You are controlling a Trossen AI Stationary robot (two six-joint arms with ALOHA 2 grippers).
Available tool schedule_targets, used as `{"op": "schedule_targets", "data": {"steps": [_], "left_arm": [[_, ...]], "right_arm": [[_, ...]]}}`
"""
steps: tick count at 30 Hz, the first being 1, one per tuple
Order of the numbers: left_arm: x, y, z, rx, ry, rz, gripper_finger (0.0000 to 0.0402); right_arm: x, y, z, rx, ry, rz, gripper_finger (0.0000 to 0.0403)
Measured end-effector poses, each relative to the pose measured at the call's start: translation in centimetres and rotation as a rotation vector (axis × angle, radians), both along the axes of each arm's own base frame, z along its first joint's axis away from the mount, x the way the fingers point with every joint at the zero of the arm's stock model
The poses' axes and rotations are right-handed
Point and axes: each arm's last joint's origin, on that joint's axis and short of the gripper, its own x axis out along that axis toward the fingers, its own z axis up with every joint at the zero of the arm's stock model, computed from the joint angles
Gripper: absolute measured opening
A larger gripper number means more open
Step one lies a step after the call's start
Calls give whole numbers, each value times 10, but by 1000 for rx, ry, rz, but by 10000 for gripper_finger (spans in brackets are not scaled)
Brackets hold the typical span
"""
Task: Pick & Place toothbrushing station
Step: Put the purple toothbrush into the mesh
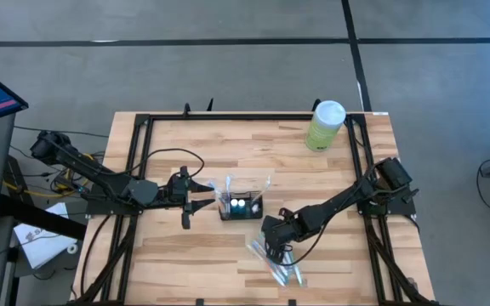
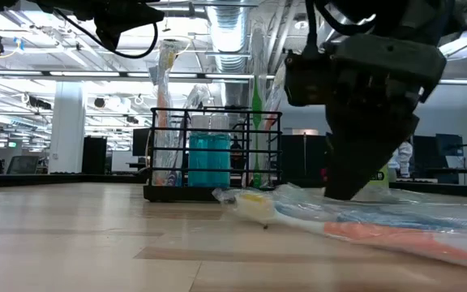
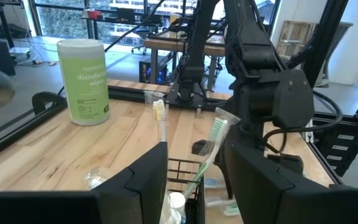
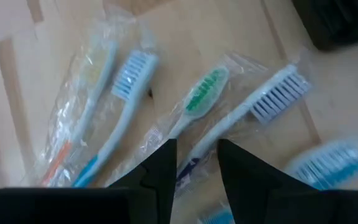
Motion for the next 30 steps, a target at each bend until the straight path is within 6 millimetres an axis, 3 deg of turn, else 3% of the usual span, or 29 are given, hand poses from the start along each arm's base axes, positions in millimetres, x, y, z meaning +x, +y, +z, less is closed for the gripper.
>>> {"op": "schedule_targets", "data": {"steps": [5, 11, 19, 30], "left_arm": [[0, 0, 0, -1, 2, 0, 154], [0, 0, 0, -2, 1, 0, 154], [0, 0, 0, -2, 1, 0, 154], [0, 0, 0, -2, 1, 0, 154]], "right_arm": [[0, -1, 0, -9, 2, -1, 97], [0, -1, 0, -17, 3, 17, 13], [1, 0, 5, -24, 1, 41, 6], [12, 13, 43, -212, 0, 104, 1]]}}
